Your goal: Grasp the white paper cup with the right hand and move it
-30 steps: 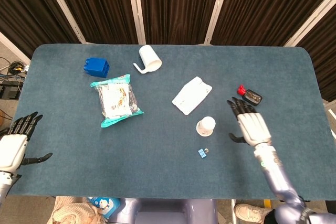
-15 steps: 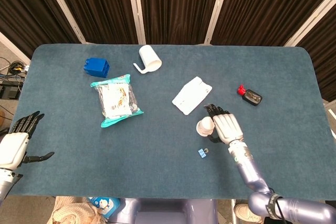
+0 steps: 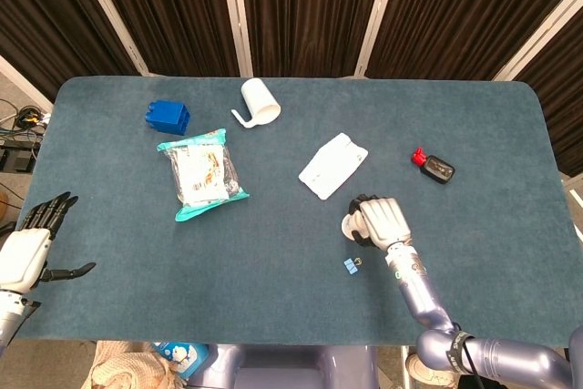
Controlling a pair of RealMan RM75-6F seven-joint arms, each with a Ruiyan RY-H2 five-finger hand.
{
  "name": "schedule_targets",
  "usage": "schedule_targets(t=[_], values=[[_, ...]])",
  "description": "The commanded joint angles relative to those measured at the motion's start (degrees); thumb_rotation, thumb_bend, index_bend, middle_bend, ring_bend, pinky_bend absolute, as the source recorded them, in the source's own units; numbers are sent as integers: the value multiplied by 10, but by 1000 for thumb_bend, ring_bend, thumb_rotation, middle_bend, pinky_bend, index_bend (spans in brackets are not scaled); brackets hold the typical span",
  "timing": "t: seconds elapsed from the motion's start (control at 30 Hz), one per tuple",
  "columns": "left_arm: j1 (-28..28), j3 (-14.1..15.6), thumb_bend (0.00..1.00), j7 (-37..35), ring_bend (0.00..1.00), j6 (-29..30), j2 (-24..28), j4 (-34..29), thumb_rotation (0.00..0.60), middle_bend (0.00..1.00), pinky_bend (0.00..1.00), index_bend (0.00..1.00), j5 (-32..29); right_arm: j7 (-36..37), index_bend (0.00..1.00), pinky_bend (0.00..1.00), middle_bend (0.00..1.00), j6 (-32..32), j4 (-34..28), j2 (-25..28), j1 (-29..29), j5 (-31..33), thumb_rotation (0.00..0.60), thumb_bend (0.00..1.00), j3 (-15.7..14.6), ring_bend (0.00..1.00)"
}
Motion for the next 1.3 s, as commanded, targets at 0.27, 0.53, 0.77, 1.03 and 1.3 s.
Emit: schedule_targets(t=[0.27, 0.53, 0.77, 1.03, 1.3], values=[[0, 1, 0, 4, 0, 1, -1, 0, 600, 0, 0, 0, 1, 10, 516, 534, 402, 16, -31, 19, -4, -14, 600, 404, -3, 434], [0, 3, 0, 8, 0, 2, -2, -2, 600, 0, 0, 0, 2, 4, 516, 534, 402, 48, -135, 67, -18, -59, 600, 403, -18, 434], [3, 3, 0, 15, 0, 9, -5, -1, 600, 0, 0, 0, 3, -17, 516, 534, 402, 74, -191, 74, -38, -103, 600, 404, -62, 434], [5, 1, 0, 18, 0, 16, -6, 0, 600, 0, 0, 0, 4, -37, 516, 534, 402, 88, -207, 53, -50, -115, 600, 404, -88, 434], [6, 2, 0, 14, 0, 19, -4, -3, 600, 0, 0, 0, 7, -56, 516, 534, 402, 86, -184, 24, -49, -98, 600, 403, -92, 434]])
